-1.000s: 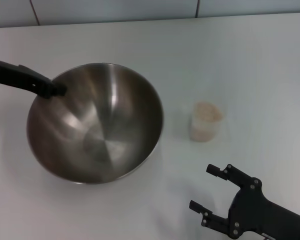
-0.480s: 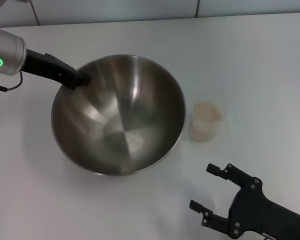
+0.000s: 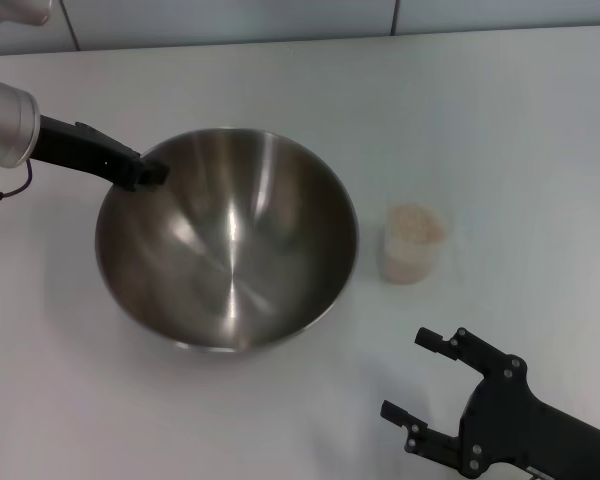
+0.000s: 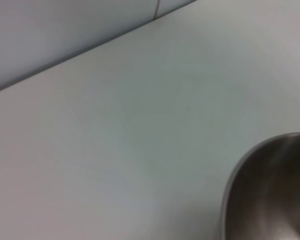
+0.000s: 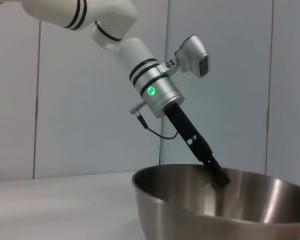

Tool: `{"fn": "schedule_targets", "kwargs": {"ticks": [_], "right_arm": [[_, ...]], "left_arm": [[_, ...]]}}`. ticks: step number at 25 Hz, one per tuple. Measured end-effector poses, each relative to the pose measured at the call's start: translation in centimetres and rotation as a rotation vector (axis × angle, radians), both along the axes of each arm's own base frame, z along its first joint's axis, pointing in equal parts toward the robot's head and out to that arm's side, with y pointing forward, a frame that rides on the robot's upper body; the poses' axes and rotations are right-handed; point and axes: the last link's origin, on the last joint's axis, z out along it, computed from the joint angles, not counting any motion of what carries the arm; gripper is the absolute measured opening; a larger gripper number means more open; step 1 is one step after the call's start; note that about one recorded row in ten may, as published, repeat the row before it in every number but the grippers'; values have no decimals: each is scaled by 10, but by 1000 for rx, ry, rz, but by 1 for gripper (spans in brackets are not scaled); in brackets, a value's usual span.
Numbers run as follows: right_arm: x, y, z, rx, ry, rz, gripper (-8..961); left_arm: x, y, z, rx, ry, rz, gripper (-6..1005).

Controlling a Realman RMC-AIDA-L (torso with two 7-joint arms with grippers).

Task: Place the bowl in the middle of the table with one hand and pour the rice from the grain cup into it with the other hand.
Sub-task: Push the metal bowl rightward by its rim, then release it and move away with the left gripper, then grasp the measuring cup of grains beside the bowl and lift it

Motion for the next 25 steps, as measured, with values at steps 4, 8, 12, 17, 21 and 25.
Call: {"fn": "schedule_targets", "kwargs": {"ticks": [4,8,12,17,21,25], "right_arm": [[0,0,0,1,-1,-1,779],[0,1,1,1,-2,3,779],[0,1,1,2,-1,3,779],[0,2,1,10,1,-4,778],[1,2,2,17,2,-12,778],[1,2,2,18,2,-11,778]], "left_arm": [[2,-3,8,13,2,-23,133],[16,-9,38,61,-2,-98,150],[31,-25,70,125,-22,-226,308],[35,-85,106,262,-133,-534,596],[-3,-148,103,319,-280,-686,715],[-39,-178,82,345,-358,-690,804]]}}
